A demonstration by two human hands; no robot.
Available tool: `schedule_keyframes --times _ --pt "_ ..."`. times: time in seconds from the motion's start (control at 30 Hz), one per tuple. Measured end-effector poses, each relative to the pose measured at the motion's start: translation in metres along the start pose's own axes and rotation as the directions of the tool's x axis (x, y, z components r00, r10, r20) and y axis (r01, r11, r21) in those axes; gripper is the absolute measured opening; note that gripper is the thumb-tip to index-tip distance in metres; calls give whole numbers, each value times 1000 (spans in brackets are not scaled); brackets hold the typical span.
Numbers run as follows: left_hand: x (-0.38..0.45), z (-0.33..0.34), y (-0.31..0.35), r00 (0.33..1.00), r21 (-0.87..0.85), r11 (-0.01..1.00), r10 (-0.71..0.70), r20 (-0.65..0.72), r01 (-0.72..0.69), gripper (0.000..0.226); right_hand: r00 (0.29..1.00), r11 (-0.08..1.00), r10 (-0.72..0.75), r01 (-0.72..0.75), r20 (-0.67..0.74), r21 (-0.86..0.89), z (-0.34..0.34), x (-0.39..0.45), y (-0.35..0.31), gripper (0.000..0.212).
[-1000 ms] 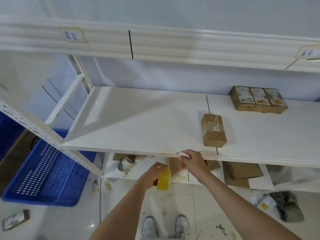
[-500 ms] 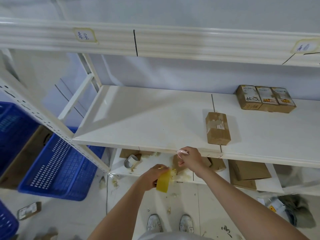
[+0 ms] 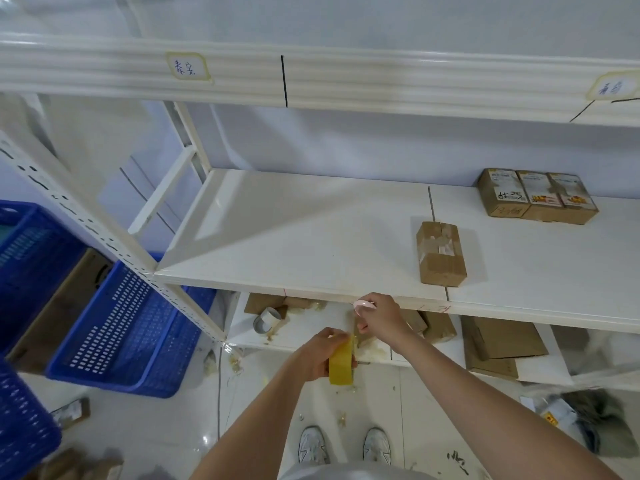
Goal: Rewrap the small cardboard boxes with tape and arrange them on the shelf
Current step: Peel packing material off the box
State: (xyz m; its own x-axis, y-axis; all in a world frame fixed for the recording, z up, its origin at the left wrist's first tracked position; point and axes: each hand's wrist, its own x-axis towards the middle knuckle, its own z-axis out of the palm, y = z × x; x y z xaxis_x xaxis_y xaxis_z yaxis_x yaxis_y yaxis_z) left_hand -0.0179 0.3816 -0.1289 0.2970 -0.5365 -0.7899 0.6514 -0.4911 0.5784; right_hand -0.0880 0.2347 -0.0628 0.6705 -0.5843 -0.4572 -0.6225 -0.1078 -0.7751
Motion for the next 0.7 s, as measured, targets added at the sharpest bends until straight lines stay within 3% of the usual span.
schedule_keyframes --times 0.2,0.37,0.7 --pt "-6 -6 -1 1000 -31 999 11 5 -11 31 999 995 -39 41 32 -87 5 -3 3 19" --pt "-13 -4 -1 999 -92 996 14 41 -11 17 998 992 -54 57 29 -114 10 -3 -1 20" --pt "-18 -8 2 1000 -6 1000 16 -10 -16 31 998 993 -50 53 31 -110 13 -4 -5 20"
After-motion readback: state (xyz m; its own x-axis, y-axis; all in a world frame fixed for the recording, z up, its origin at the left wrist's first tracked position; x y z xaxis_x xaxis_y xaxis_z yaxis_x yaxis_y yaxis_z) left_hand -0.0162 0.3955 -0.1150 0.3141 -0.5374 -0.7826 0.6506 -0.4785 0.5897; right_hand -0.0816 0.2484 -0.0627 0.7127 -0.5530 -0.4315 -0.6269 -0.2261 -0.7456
